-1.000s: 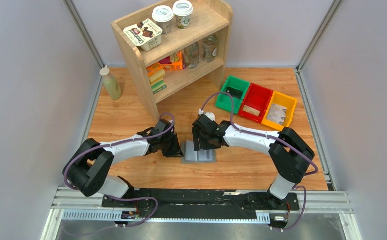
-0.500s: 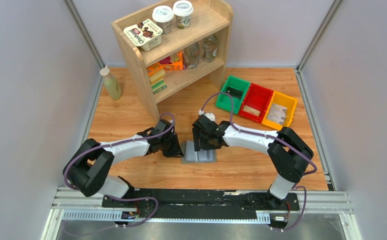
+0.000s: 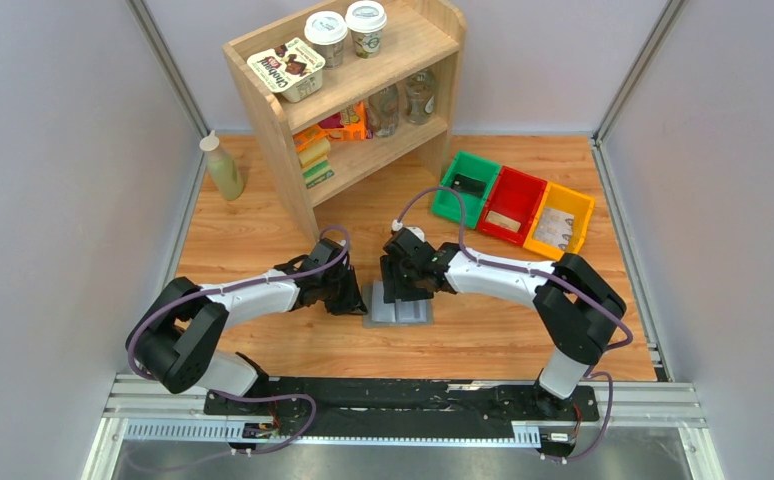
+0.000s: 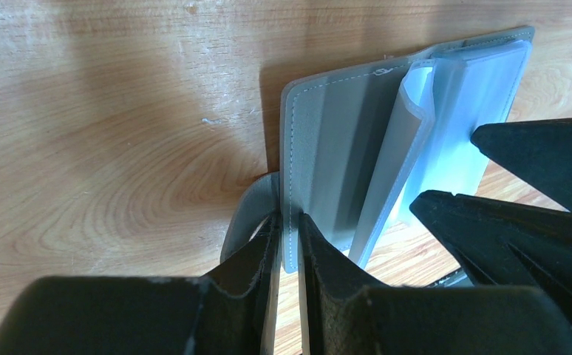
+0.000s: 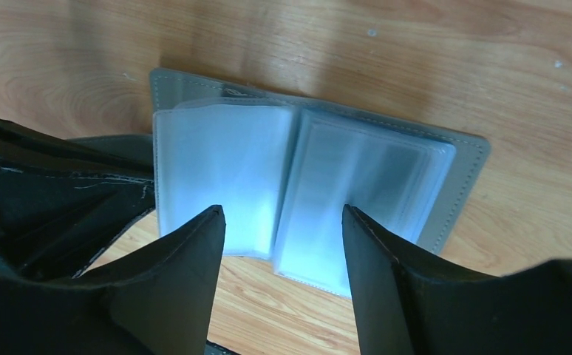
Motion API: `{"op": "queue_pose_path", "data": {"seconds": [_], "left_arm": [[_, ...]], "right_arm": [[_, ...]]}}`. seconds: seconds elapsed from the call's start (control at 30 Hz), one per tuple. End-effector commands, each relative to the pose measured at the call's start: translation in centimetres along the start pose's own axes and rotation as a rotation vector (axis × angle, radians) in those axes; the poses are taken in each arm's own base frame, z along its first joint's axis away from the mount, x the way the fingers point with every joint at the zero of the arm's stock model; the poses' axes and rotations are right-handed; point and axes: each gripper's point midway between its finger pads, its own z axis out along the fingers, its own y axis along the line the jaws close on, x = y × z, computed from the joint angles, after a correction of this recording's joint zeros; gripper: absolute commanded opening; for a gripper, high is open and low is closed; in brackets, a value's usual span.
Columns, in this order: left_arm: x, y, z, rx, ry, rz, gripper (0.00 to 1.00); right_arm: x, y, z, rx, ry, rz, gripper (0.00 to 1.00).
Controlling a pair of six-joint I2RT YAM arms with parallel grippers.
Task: Take the credit cards out of the card holder
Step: Remove the credit card from the card holder.
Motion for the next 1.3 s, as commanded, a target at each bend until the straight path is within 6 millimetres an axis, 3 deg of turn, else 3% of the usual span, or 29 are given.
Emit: {"op": "queue_pose_path", "data": {"seconds": [0.0, 0.3, 0.67, 0.87, 1.27], "left_arm": [[0.3, -0.3, 0.0, 0.019, 0.006, -0.001, 0.21], [0.3, -0.2, -0.2, 0.015, 0.0, 0.001, 0.21], [0.2, -0.2, -0.1, 0.014, -0.001, 0.004, 0.21], [0.1, -0.3, -0.1, 0.015, 0.0, 0.006, 0.21], [0.1, -0.4, -0.1, 0.019, -0.001, 0.007, 0.21]], "right_arm": [[-0.3, 2.3, 0.1, -0.111, -0.006, 0.01, 0.62], [-3.1, 0.2, -2.0, 0.037, -0.115, -0.041, 0.68], [-2.5, -1.5, -0.8, 0.133, -0.089, -0.037, 0.75], [-2.0, -1.1, -0.2, 0.112, -0.068, -0.038, 0.76], [-1.8, 0.0, 0.1, 0.054, -0.048, -0.043, 0.67]]}}
